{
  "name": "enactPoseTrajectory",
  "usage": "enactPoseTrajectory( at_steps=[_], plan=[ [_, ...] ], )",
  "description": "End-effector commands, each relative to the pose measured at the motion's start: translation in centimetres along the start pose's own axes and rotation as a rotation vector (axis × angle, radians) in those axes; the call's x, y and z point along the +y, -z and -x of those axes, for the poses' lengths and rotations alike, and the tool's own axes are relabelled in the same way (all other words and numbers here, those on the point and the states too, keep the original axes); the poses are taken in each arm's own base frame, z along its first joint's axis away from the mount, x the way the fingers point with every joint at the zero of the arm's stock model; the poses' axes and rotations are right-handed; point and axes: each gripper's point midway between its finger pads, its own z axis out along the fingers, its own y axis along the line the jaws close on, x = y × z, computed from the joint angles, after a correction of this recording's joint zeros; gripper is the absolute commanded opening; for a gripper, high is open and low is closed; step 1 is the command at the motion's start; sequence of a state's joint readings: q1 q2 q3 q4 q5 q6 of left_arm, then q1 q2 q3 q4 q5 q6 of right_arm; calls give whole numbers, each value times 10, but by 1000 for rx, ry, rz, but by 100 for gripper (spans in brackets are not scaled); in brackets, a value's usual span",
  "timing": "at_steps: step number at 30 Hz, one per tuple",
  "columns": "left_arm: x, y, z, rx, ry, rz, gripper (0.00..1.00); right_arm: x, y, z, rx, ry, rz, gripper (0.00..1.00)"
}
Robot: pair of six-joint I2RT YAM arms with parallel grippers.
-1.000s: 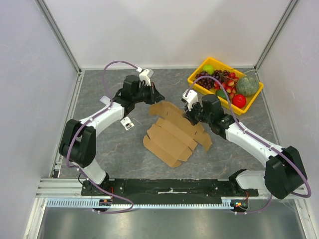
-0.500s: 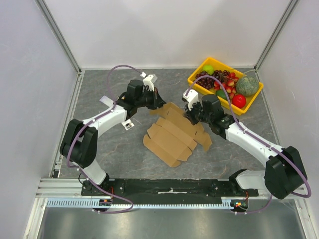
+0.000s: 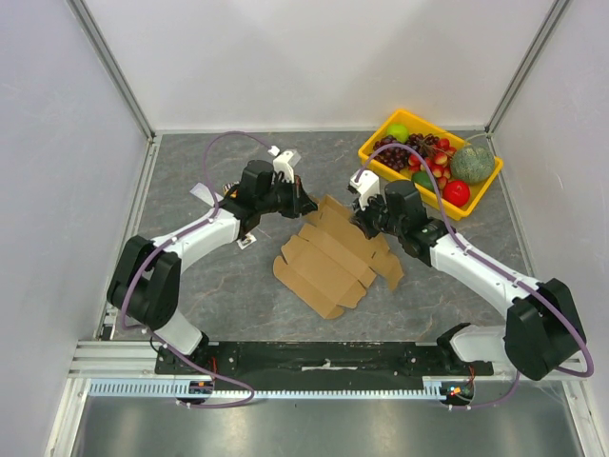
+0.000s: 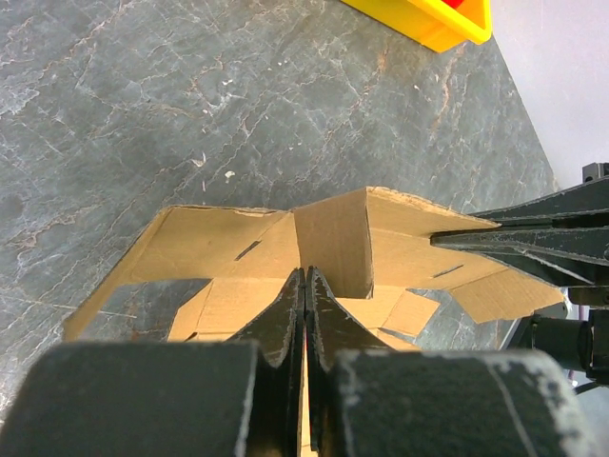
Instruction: Fold the paper box
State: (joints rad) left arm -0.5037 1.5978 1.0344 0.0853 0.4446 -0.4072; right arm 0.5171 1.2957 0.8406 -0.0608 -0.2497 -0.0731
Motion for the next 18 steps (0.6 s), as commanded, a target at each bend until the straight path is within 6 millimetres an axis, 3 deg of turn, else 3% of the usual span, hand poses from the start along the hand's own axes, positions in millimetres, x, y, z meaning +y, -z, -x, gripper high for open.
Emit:
enactPoseTrajectory(
  at_steps=[1, 11, 18],
  plan=[
    [-18, 2, 26, -70, -31, -36, 2, 3, -4, 10, -39, -6, 13, 0],
    [-35, -4, 17, -51, -40, -77, 2, 5, -8, 3, -16, -23, 20, 0],
    [-41, -11, 25, -63, -35, -104, 2, 8, -9, 1, -9, -23, 38, 0]
  ],
)
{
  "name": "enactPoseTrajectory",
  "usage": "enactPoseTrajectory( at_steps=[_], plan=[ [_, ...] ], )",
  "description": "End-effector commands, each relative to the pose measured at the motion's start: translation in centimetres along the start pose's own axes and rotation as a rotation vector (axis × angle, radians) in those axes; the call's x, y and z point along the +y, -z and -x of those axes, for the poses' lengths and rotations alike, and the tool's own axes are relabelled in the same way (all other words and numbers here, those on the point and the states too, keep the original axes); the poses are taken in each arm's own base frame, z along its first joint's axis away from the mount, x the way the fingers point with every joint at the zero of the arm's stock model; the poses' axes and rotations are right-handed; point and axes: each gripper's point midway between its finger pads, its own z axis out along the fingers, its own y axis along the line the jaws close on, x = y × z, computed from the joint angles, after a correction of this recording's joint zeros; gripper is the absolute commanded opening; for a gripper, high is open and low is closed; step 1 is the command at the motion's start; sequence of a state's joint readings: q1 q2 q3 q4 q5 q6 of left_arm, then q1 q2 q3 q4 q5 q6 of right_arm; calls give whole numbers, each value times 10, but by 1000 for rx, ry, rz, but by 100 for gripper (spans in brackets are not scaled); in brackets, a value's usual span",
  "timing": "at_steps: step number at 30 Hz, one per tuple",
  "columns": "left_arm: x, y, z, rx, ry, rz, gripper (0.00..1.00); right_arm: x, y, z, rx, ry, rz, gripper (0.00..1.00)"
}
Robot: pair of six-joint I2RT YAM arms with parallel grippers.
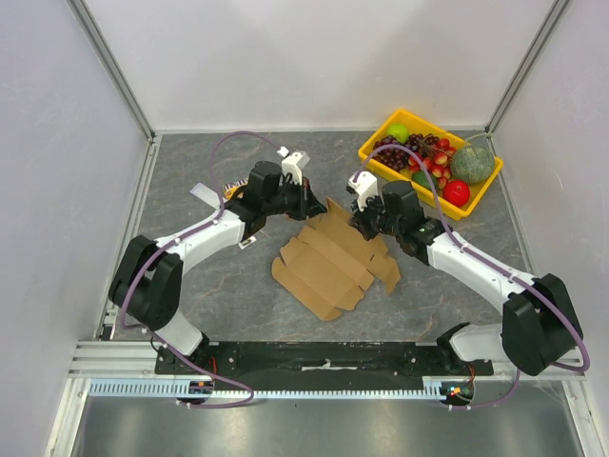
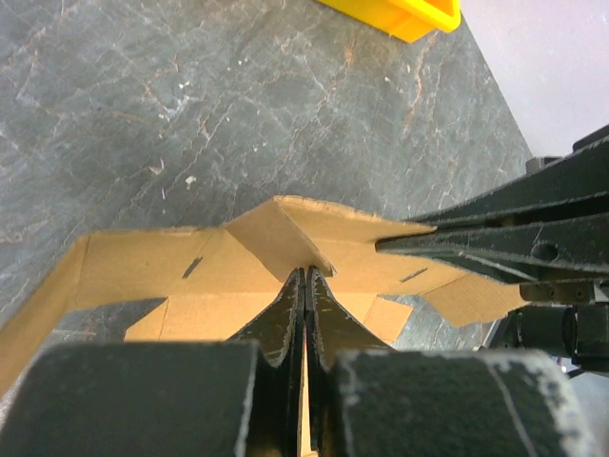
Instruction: Fold the paper box
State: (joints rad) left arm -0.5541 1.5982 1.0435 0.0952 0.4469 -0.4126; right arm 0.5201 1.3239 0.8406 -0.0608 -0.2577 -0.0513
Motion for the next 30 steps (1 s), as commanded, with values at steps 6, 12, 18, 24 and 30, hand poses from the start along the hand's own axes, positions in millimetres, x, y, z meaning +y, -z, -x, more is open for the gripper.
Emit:
enactPoseTrajectory(
  at_steps=[6, 12, 18, 24, 30],
  plan=[
    [-19, -15, 33, -73, -14, -69, 2, 9, -3, 8, -30, 7, 48, 0],
    [-14, -18, 25, -58, -12, -54, 2, 11, -4, 9, -37, 2, 55, 0],
    [7, -6, 21, -63, -10, 41, 2, 9, -3, 10, -37, 0, 44, 0],
    [54, 20, 15, -95, 64, 212, 2, 7, -3, 5, -7, 11, 36, 0],
    [102, 35, -7, -94, 172, 375, 2, 8, -4, 1, 1, 9, 46, 0]
  ],
)
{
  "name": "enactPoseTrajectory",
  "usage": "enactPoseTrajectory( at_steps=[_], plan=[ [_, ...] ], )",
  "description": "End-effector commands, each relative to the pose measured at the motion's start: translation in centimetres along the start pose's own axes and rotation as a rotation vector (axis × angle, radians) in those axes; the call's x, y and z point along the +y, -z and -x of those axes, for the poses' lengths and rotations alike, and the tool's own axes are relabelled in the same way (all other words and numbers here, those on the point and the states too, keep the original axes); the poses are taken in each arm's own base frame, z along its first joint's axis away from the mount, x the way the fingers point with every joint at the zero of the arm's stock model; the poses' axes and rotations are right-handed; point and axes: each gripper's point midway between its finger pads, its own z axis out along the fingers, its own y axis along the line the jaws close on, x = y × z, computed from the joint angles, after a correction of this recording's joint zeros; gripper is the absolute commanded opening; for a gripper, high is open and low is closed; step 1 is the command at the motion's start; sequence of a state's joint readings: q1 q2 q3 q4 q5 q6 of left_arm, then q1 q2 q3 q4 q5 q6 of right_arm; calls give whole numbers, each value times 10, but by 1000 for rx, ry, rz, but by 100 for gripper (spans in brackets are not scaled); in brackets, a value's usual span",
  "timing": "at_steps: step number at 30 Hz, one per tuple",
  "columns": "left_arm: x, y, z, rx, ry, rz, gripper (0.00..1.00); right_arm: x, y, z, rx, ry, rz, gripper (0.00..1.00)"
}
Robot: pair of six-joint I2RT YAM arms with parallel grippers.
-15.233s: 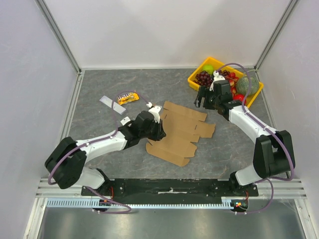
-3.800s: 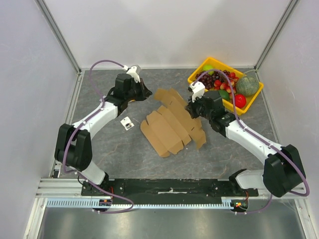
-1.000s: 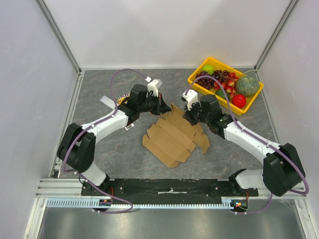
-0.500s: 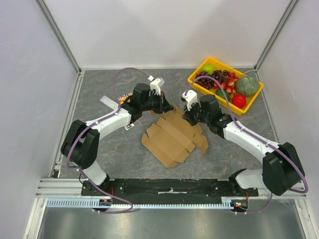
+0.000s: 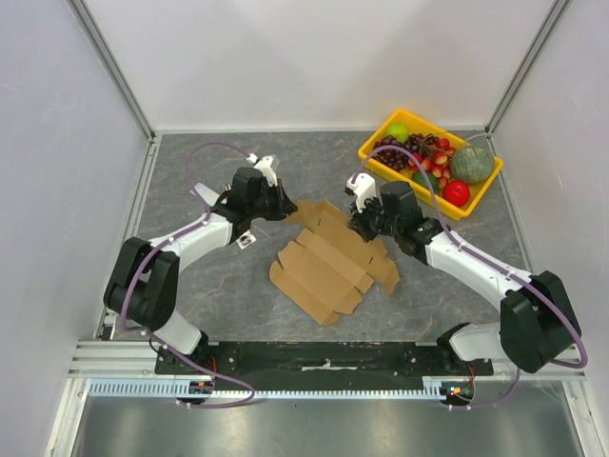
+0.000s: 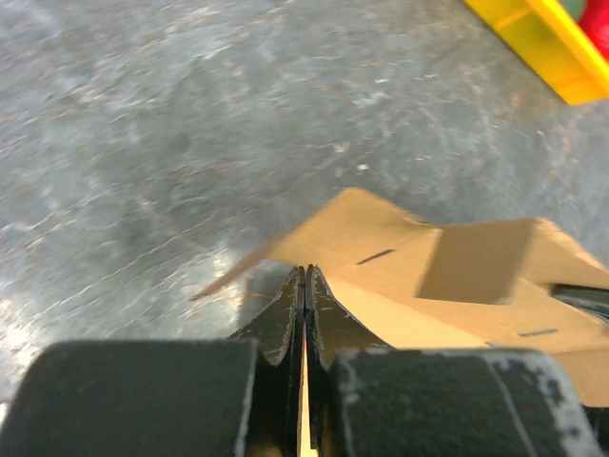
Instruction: Fold the paper box
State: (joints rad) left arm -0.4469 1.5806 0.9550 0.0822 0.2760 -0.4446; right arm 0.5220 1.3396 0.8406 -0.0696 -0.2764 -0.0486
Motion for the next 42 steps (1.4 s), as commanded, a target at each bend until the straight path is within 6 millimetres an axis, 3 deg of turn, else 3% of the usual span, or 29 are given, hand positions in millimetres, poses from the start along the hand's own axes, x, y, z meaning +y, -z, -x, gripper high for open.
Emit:
enactPoseTrajectory(
  at_steps=[1, 8, 17, 35, 42],
  plan=[
    [29, 5, -2, -31, 65, 125, 2, 4, -2, 6, -13, 15, 24, 0],
    [48, -9, -28, 24, 103, 172, 2, 7, -4, 4, -2, 12, 40, 1],
    [56, -20, -47, 81, 112, 176, 2, 6, -6, 3, 4, 11, 38, 1],
    [25, -14, -91, 172, 74, 100, 2, -1, -9, -2, 18, -4, 1, 1],
    [15, -7, -86, 153, 66, 78, 2, 0, -10, -5, 24, -10, 7, 1]
  ],
)
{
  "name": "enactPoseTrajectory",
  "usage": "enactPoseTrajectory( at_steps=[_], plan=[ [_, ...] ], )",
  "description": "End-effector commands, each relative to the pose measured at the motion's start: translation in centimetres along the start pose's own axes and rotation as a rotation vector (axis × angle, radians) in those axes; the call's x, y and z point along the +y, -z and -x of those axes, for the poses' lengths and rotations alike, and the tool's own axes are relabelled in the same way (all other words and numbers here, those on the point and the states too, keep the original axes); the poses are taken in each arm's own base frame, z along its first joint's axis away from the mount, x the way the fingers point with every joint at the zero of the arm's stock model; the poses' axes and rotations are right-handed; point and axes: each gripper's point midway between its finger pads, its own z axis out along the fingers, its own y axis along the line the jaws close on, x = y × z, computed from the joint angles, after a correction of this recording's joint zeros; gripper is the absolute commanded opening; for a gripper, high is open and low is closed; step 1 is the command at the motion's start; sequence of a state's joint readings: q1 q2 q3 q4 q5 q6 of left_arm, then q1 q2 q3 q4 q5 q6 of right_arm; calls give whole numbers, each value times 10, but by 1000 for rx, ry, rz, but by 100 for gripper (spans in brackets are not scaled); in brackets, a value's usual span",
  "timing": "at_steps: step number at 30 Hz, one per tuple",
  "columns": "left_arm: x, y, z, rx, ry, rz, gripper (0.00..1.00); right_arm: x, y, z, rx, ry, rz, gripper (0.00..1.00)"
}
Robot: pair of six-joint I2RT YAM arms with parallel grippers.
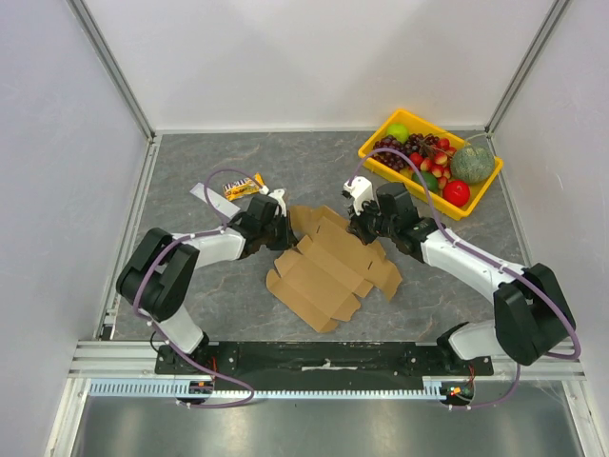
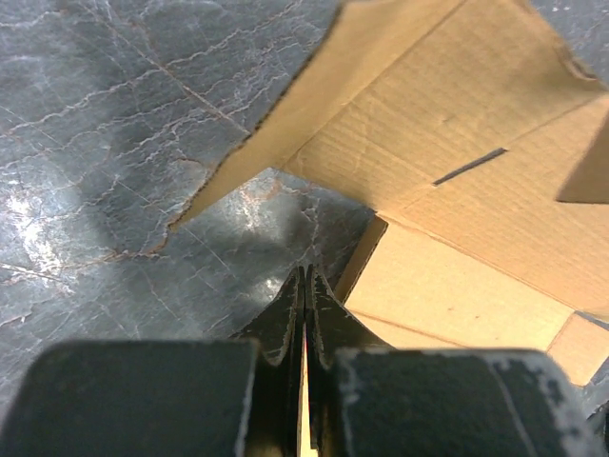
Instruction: Fold the paper box
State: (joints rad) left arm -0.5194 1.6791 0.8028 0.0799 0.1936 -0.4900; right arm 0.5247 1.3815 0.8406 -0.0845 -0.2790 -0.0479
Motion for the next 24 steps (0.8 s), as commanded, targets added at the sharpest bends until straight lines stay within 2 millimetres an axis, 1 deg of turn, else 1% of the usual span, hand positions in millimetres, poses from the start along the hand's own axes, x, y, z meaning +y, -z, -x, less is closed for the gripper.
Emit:
enactPoseTrajectory(
  at_steps=[1, 8, 11, 20, 24],
  plan=[
    [-23, 14, 19, -65, 2, -66, 2, -2, -2, 10, -27, 5, -6, 1],
    [-36, 14, 19, -58, -20, -94, 2, -1, -3, 9, -23, 4, -1, 1],
    [-42, 11, 12, -44, -37, -101, 2, 1, -4, 8, -21, 2, 5, 1],
    [-60, 7, 4, -31, -61, -121, 2, 3, -6, 4, -12, -3, 19, 1],
    [-61, -1, -2, -9, -67, -117, 2, 2, -6, 3, -9, -4, 18, 1]
  ],
)
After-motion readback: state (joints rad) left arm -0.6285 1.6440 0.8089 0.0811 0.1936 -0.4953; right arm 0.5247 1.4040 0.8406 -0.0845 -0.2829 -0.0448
